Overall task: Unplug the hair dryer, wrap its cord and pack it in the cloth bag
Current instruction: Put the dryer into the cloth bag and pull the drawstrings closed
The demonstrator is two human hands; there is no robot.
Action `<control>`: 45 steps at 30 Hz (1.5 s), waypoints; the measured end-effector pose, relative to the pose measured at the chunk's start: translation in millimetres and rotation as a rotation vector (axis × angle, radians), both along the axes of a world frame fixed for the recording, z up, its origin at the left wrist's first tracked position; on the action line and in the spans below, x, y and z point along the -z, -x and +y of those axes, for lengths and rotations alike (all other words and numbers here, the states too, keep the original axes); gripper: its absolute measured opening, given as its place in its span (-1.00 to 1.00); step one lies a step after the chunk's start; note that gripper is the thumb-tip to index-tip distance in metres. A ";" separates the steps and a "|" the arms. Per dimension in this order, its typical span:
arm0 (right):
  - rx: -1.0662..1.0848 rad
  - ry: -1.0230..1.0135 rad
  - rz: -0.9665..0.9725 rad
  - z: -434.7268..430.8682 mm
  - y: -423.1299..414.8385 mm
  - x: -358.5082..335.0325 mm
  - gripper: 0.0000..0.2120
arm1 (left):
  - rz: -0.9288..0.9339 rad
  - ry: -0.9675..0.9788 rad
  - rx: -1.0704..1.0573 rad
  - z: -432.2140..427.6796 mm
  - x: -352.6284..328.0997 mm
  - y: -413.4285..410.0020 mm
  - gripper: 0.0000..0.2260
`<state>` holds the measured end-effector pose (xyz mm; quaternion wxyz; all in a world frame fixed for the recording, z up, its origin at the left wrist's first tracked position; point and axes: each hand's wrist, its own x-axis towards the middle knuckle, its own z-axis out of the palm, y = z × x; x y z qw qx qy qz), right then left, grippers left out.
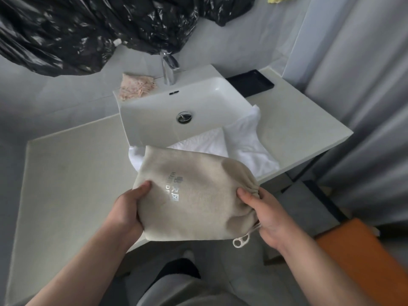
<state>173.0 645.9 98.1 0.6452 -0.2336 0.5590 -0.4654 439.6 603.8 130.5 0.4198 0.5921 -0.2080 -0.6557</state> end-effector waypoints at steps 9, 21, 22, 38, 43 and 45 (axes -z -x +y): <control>0.048 -0.005 0.023 -45.3 73.8 2.0 -0.52 | 0.026 0.012 0.049 -63.0 10.9 73.9 -0.84; 0.134 -0.076 0.141 -150.1 208.8 0.5 -0.32 | 0.102 -0.016 0.197 -203.7 42.4 208.2 -0.82; 0.143 -0.077 0.140 -156.0 216.0 1.9 -0.24 | 0.101 -0.005 0.200 -212.9 42.4 216.1 -0.82; 0.122 -0.074 0.077 -240.0 346.9 4.6 -0.52 | 0.039 0.002 0.192 -284.8 44.4 338.5 -0.74; 0.027 -0.050 0.080 -273.4 420.5 1.8 -0.43 | 0.031 0.028 0.120 -293.5 39.7 405.2 -0.77; 0.000 -0.047 0.091 -282.9 451.1 -0.3 -0.44 | 0.034 0.025 0.095 -293.0 35.9 434.9 -0.79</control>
